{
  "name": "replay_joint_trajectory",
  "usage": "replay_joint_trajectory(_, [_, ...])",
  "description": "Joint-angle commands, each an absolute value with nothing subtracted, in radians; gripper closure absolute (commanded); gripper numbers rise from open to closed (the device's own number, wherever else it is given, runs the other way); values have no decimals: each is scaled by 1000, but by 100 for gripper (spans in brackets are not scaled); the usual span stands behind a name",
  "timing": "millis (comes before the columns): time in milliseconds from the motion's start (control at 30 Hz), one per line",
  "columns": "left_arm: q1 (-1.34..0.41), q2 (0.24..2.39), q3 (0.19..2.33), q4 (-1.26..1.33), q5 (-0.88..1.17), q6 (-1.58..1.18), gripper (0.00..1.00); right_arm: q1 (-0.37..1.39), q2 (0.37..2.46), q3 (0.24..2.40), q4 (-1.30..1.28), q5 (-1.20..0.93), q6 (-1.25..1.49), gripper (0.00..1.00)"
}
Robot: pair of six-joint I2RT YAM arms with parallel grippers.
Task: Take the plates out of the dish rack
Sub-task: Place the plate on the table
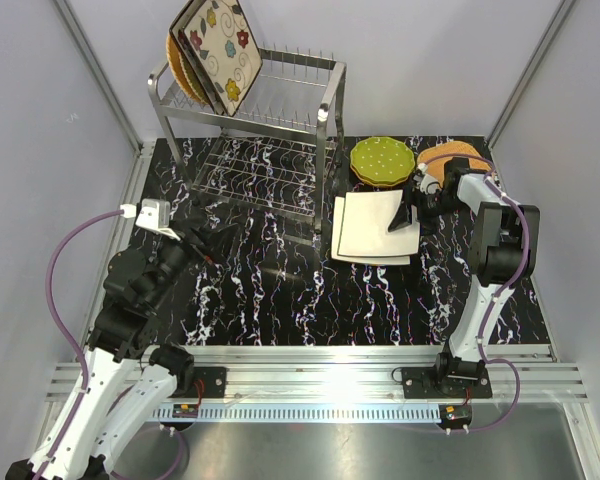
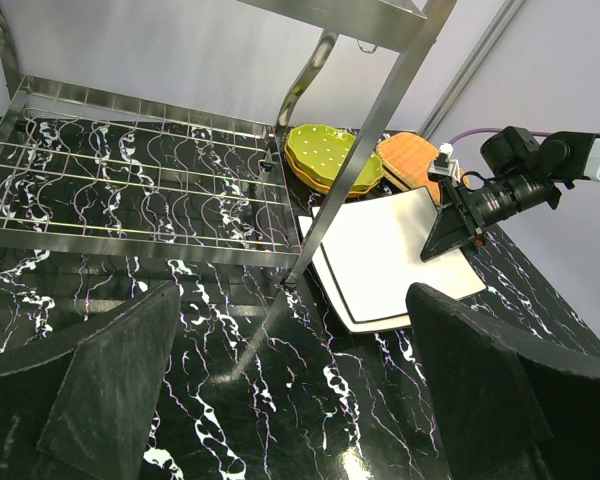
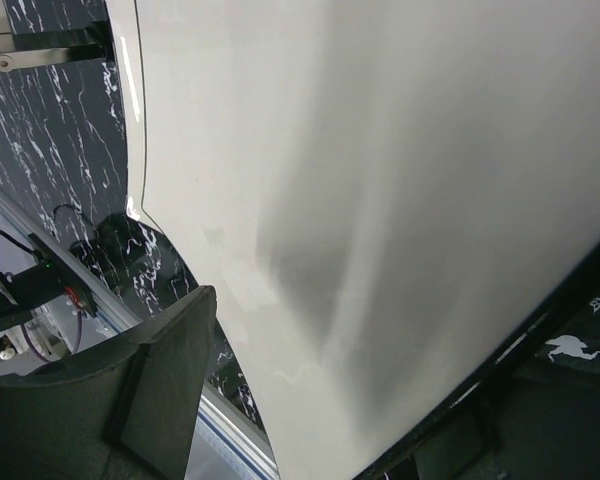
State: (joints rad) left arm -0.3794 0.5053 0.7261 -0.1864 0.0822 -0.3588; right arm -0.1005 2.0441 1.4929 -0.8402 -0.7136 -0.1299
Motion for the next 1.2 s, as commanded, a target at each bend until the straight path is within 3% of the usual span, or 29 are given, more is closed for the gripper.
replay_joint_trajectory(0, [-377, 499, 715, -135, 66, -360, 1, -101, 2014, 1545, -853, -707, -172, 25])
replay_joint_trajectory(1167, [-379, 462, 687, -143, 49, -362, 1, -109, 1983, 1551, -905, -603, -247, 24])
